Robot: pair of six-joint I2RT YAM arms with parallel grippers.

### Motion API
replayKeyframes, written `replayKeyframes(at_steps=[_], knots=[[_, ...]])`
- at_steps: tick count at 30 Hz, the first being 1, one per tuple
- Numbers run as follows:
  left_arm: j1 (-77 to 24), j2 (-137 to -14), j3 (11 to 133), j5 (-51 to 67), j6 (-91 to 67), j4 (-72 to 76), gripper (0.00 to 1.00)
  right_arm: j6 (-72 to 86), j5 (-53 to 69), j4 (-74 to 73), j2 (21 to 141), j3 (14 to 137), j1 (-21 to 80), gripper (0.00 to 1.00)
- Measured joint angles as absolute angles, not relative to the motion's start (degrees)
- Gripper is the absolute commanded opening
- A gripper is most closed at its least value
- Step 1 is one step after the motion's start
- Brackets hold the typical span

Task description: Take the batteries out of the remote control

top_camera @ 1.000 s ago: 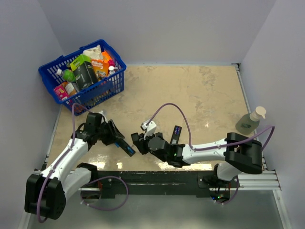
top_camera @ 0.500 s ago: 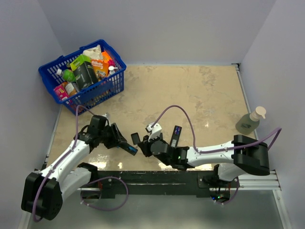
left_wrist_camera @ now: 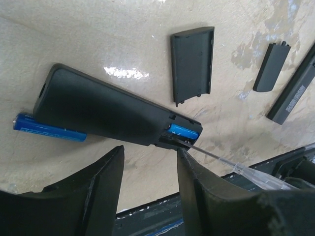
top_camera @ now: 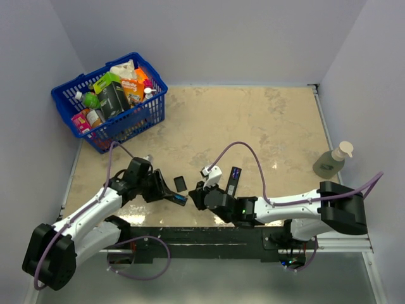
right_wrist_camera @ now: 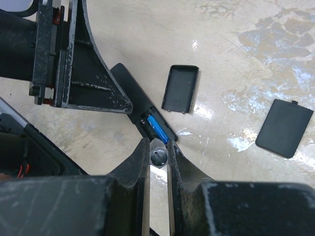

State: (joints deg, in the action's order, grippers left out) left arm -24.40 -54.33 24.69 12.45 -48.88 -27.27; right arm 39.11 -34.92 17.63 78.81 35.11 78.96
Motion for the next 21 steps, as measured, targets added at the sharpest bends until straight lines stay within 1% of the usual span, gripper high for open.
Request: replayKeyframes(at_steps=[3, 4, 6, 7, 10, 16, 21], knots=[[-26.2, -54.4, 24.6, 11.2, -49.6, -27.3, 0.43, 39.9, -35.5, 16.5, 78.1, 34.9, 79.1, 0.00], [-27.1, -54.4, 24.6, 10.8, -50.0, -27.3, 0.38, 40.2, -35.6, 16.3, 77.9, 34.8, 79.1, 0.00], [-27.9, -54.4, 24.6, 9.9, -50.4, -27.5, 0.34, 40.9, -36.0, 15.9, 77.5, 34.4, 79.2, 0.00], [-28.2, -54.4, 24.6, 9.6, -50.6, -27.5, 0.30, 41.3, -36.2, 15.7, 77.2, 34.2, 79.2, 0.00], [-28.9, -54.1, 24.5, 8.5, -51.3, -27.6, 0.22, 42.5, -36.7, 15.0, 76.2, 33.6, 79.4, 0.00], [-30.6, -54.2, 23.9, 7.4, -52.1, -27.4, 0.17, 44.3, -37.2, 13.1, 73.8, 32.3, 79.6, 0.00], [-32.5, -55.3, 22.9, 7.2, -53.1, -27.2, 0.14, 45.2, -38.3, 11.0, 72.4, 32.1, 80.2, 0.00]])
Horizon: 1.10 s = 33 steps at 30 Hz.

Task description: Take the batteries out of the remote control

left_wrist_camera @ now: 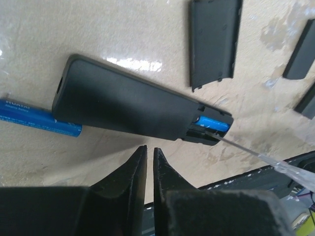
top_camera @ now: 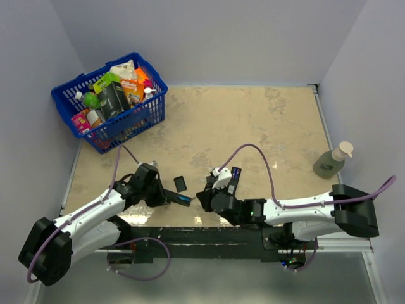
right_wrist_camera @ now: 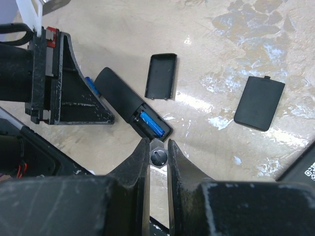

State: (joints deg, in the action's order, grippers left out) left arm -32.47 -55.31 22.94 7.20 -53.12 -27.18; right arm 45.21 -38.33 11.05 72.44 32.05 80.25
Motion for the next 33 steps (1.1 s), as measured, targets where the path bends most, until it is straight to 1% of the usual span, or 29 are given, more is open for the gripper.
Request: replayKeyframes(at_steps=[9, 27, 33], knots=[[-35.2, -57.1, 21.1, 6.4, -55.5, -24.8, 0.12, 46.1, -39.4, 9.8, 71.6, 31.8, 81.1, 0.00], [-35.4, -66.2, 26.2, 3.2, -54.3, -21.5, 0.13, 48.4, -39.5, 5.3, 68.8, 31.4, 84.6, 0.00], [-35.4, -66.9, 26.5, 2.8, -53.3, -20.1, 0.14, 47.5, -39.5, 5.2, 68.5, 31.4, 85.1, 0.00]])
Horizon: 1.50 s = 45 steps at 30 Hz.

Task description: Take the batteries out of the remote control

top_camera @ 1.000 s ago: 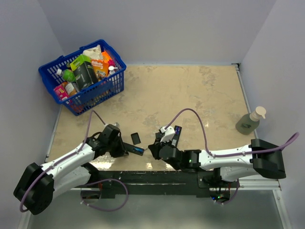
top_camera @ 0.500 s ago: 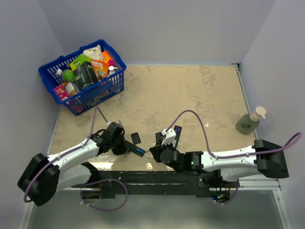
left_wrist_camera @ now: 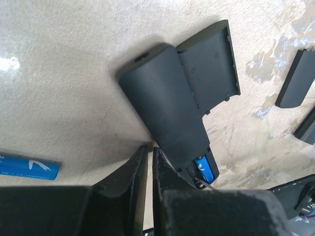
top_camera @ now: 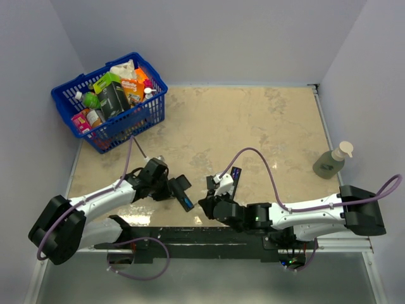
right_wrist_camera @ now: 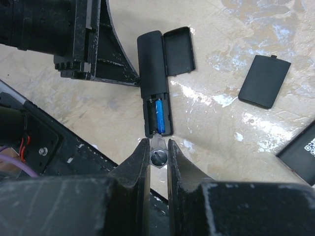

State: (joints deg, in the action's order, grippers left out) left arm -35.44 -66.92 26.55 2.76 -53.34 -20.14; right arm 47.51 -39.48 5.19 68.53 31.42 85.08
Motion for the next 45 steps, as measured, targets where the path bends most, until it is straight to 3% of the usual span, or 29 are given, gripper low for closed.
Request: replayKeyframes(at_steps=[22, 34, 45], knots=[[-35.4, -73.1, 29.3, 4.1, -50.1, -14.1, 0.18, 31.6, -39.9, 5.3, 64.9, 32.1, 85.1, 0.00], [-35.4, -72.5, 31.5, 4.1, -48.9, -16.5, 0.34, 25.0, -36.4, 8.6, 64.8, 32.1, 80.3, 0.00], [-35.4, -68.8, 29.1, 8.6, -50.4, -15.8, 0.35, 20.4, -29.5, 11.6, 66.2, 33.2, 77.6, 0.00]])
